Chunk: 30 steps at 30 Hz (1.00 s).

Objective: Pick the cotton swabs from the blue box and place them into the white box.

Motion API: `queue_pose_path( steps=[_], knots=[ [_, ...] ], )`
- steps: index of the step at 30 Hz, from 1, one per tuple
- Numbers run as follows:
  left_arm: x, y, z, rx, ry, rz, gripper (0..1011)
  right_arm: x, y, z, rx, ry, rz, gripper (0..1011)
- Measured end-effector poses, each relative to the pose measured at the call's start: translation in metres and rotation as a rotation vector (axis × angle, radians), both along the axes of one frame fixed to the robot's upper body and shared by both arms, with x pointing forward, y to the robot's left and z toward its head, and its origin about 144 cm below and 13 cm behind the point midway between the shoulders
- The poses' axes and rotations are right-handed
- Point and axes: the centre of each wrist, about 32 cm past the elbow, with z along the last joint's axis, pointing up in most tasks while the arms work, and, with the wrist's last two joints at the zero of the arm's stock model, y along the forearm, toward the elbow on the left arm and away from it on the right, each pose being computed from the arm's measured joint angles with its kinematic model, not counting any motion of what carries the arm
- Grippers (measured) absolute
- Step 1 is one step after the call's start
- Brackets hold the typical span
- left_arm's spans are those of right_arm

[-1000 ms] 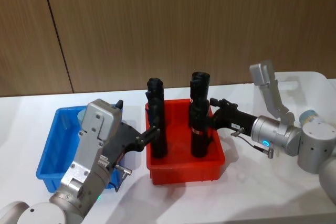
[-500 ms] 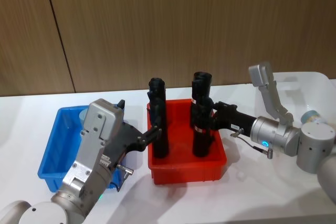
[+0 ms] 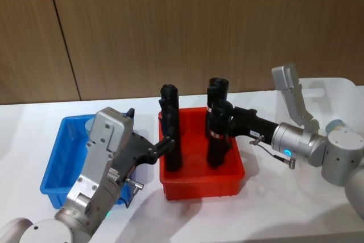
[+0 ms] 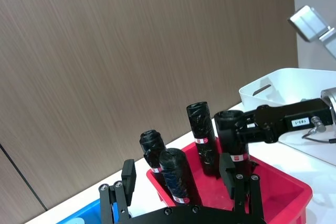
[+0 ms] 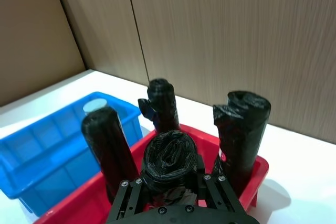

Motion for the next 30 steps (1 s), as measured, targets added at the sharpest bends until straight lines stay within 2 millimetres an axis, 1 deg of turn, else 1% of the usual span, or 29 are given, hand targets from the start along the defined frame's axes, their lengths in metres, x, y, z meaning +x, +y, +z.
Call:
queue_pose_path(
  steps=[6, 11, 12, 15, 24, 30],
  knots=[
    [0.000, 0.000, 0.000, 0.000, 0.000, 0.000, 1004, -0.007, -0.002, 0.012, 0.024, -0.036, -0.004, 421],
    [0.000, 0.000, 0.000, 0.000, 0.000, 0.000, 1004, -0.017, -0.004, 0.027, 0.046, -0.082, -0.010, 390],
    [0.000, 0.000, 0.000, 0.000, 0.000, 0.000, 1004, -0.017, -0.004, 0.027, 0.046, -0.082, -0.010, 388],
    [0.000, 0.000, 0.000, 0.000, 0.000, 0.000, 1004, -0.026, -0.007, 0.040, 0.060, -0.126, -0.025, 369],
    [0.000, 0.000, 0.000, 0.000, 0.000, 0.000, 1004, -0.049, -0.017, 0.069, 0.059, -0.211, -0.100, 360],
    [0.000, 0.000, 0.000, 0.000, 0.000, 0.000, 1004, -0.061, -0.024, 0.082, 0.039, -0.249, -0.159, 360]
  ],
)
